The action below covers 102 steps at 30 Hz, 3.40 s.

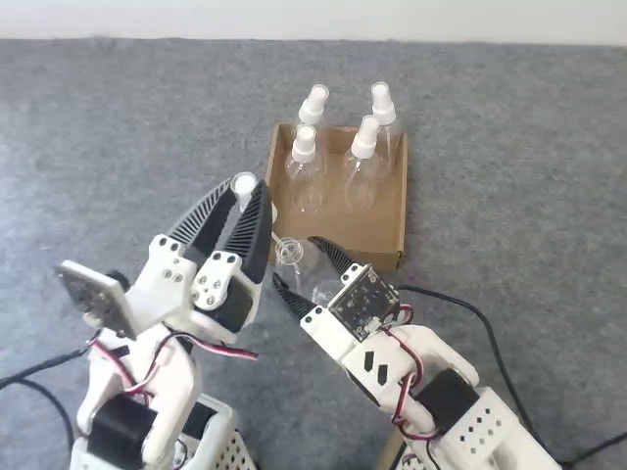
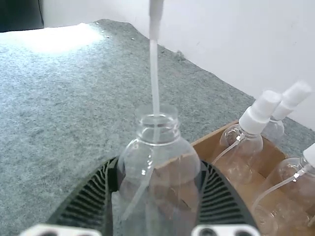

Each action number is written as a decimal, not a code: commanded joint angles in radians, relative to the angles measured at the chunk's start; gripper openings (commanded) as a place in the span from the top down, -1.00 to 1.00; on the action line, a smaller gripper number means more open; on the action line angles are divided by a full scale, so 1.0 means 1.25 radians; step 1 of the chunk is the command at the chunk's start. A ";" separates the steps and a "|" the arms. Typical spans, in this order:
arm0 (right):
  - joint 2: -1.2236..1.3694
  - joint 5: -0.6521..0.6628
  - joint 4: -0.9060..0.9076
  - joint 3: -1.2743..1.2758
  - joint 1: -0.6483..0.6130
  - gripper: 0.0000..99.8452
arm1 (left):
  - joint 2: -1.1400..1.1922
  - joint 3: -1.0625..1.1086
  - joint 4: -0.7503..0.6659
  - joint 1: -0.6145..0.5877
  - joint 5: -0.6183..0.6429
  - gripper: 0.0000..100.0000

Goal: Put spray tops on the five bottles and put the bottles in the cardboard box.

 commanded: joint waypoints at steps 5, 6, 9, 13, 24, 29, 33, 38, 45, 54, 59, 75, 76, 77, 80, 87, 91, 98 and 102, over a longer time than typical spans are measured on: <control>-0.095 0.007 0.008 -0.007 0.012 0.90 | -0.004 0.025 -0.022 0.006 -0.072 0.98; -0.120 0.007 0.028 -0.007 0.012 0.90 | -0.004 0.031 -0.022 0.014 -0.074 0.98; -0.201 0.007 0.079 -0.007 0.010 0.91 | -0.005 0.045 -0.022 0.054 -0.101 0.98; -0.271 0.007 0.126 -0.002 0.010 0.91 | -0.005 0.067 -0.021 0.118 -0.153 0.98; -0.306 0.012 0.128 0.026 0.014 0.91 | -0.005 0.068 0.001 0.130 -0.174 0.97; -0.307 0.012 0.128 0.026 0.018 0.91 | -0.005 0.064 0.045 0.131 -0.174 0.81; -0.307 0.007 0.127 0.022 0.046 0.91 | -0.005 0.066 0.052 0.130 -0.172 0.76; -0.307 0.007 0.127 0.022 0.051 0.91 | -0.005 0.064 0.064 0.124 -0.171 0.68; -0.307 0.007 0.127 0.025 0.052 0.91 | -0.005 0.010 0.156 0.124 -0.169 0.56; -0.307 0.007 0.127 0.027 0.052 0.91 | -0.005 -0.033 0.199 0.123 -0.169 0.50; -0.306 0.007 0.127 0.028 0.052 0.91 | -0.005 -0.074 0.200 0.085 -0.167 0.50; -0.306 0.014 0.079 0.074 0.051 0.91 | -0.005 -0.122 0.199 -0.042 -0.049 0.50; -0.306 0.014 0.079 0.074 0.051 0.91 | -0.005 -0.120 0.199 -0.042 -0.049 0.50; -0.306 0.014 0.079 0.074 0.051 0.91 | -0.005 -0.112 0.199 -0.042 -0.049 0.50; -0.306 0.014 0.079 0.072 0.051 0.91 | -0.005 -0.095 0.199 -0.042 -0.053 0.50; -0.307 0.014 0.082 0.069 0.052 0.91 | -0.005 -0.047 0.166 -0.036 -0.056 0.51; -0.307 0.014 0.080 0.069 0.052 0.91 | -0.005 -0.030 0.155 -0.034 -0.107 0.51; -0.307 0.015 0.080 0.069 0.053 0.91 | -0.005 -0.031 0.158 -0.034 -0.110 0.51; -0.307 0.015 0.077 0.069 0.069 0.91 | -0.005 -0.031 0.160 -0.034 -0.112 0.51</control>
